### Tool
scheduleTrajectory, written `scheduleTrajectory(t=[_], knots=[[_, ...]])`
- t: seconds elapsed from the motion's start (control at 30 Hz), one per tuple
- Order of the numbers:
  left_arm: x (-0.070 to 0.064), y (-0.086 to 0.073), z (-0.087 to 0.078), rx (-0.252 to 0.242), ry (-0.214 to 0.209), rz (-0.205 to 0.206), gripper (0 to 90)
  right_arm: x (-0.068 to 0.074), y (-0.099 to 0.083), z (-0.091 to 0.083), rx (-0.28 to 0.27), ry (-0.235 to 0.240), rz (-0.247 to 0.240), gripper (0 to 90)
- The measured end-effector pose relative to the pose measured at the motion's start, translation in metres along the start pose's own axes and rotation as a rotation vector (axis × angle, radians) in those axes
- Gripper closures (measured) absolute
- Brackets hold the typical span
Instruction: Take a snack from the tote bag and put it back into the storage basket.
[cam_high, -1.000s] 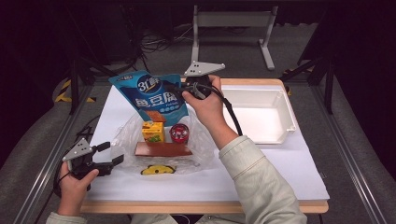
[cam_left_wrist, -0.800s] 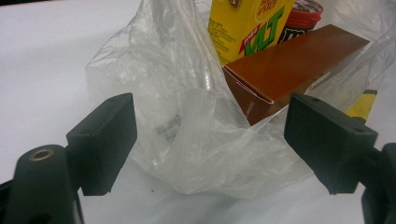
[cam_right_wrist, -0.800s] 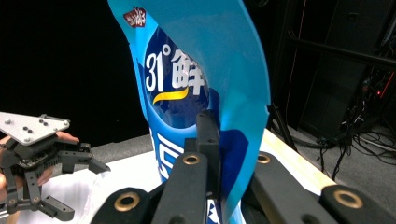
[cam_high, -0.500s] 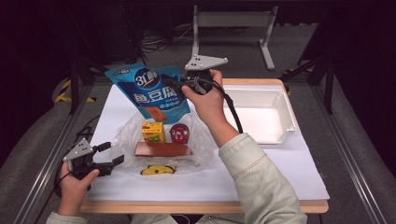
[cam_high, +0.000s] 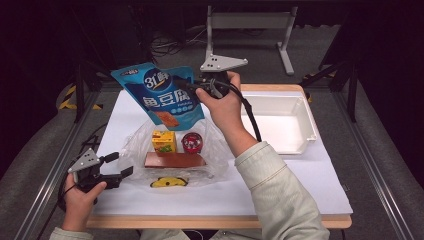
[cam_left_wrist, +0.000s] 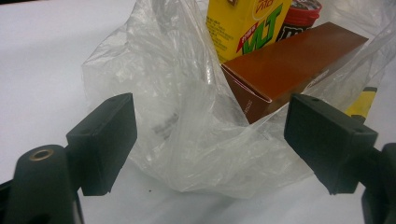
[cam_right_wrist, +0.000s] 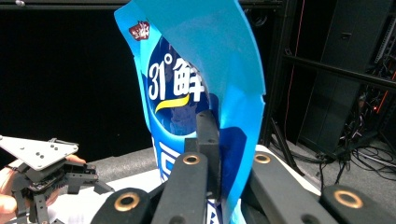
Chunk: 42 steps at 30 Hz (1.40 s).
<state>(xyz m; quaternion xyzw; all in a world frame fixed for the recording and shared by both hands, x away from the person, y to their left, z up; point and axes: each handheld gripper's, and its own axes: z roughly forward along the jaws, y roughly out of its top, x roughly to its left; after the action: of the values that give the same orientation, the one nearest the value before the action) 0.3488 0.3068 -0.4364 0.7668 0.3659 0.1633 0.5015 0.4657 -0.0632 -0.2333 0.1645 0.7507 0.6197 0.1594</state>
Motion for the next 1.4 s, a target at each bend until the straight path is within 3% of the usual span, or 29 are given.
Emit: scheduleTrajectory(t=[0.63,1.03,1.4], knots=[[0.000,0.000,0.001,0.007,0.004,0.003,17.7,0.000,0.015,-0.022,-0.037,-0.028,-0.007,89.2],[0.000,0.000,0.001,0.011,0.005,0.005,17.7,-0.014,0.019,-0.049,-0.064,-0.086,0.005,89.3],[0.000,0.000,0.001,0.014,0.007,-0.001,17.7,-0.030,0.009,-0.074,-0.072,-0.141,0.024,89.3]])
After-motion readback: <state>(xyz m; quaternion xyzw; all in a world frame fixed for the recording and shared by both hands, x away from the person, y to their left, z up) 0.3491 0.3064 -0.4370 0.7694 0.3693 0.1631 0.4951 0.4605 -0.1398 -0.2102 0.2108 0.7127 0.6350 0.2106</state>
